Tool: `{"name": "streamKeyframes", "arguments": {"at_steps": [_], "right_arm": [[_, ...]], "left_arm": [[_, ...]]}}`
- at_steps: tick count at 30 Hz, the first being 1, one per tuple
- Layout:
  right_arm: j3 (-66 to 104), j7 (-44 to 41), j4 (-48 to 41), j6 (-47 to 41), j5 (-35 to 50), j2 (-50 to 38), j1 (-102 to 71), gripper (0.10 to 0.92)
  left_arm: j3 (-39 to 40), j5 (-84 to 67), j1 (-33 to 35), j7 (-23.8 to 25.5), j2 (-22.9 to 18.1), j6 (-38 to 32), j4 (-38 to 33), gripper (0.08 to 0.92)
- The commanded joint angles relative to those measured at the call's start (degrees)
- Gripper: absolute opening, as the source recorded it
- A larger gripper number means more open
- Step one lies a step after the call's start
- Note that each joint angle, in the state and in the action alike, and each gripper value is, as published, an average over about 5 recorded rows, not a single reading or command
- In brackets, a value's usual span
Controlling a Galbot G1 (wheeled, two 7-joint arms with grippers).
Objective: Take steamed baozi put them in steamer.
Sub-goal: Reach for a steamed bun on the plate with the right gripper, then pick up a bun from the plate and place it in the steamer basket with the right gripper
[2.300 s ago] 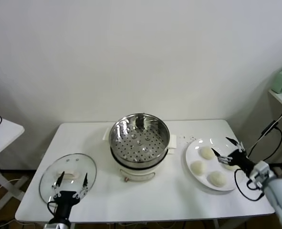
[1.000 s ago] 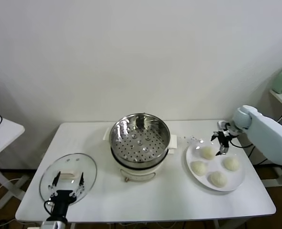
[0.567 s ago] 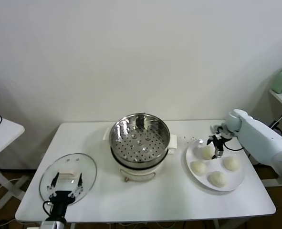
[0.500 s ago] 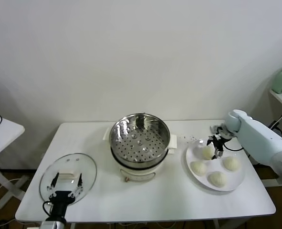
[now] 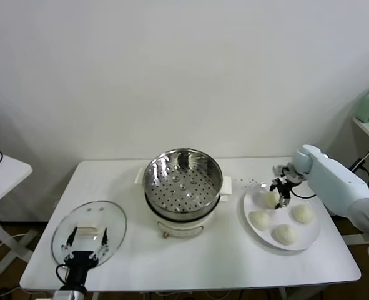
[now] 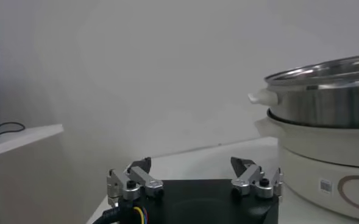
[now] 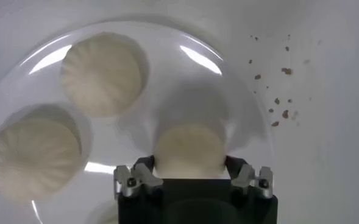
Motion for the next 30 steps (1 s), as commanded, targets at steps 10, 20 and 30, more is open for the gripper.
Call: {"name": "streamKeyframes", "arguments": {"at_steps": [10, 20, 30], "right_arm": [[-0.35, 0.09, 3.26, 0.58, 1.74, -0.81, 2.15, 0.696], [-15.59, -0.61, 18.60, 2.04, 11.16, -5.10, 19.80, 0.704], [-24.97, -2.66, 36.00, 7.49, 9.88, -3.05, 36.55, 0.709]], "left_arm": [[-0.03, 0.03, 0.34, -0.13, -0.07, -0.16, -0.16, 0.823], [0.22, 0.07, 0.36, -0.51, -0.09, -0.07, -0.21, 0.823], [0.59, 0.66, 0.50, -0.44, -0.02, 0.32, -0.93, 0.823]]}}
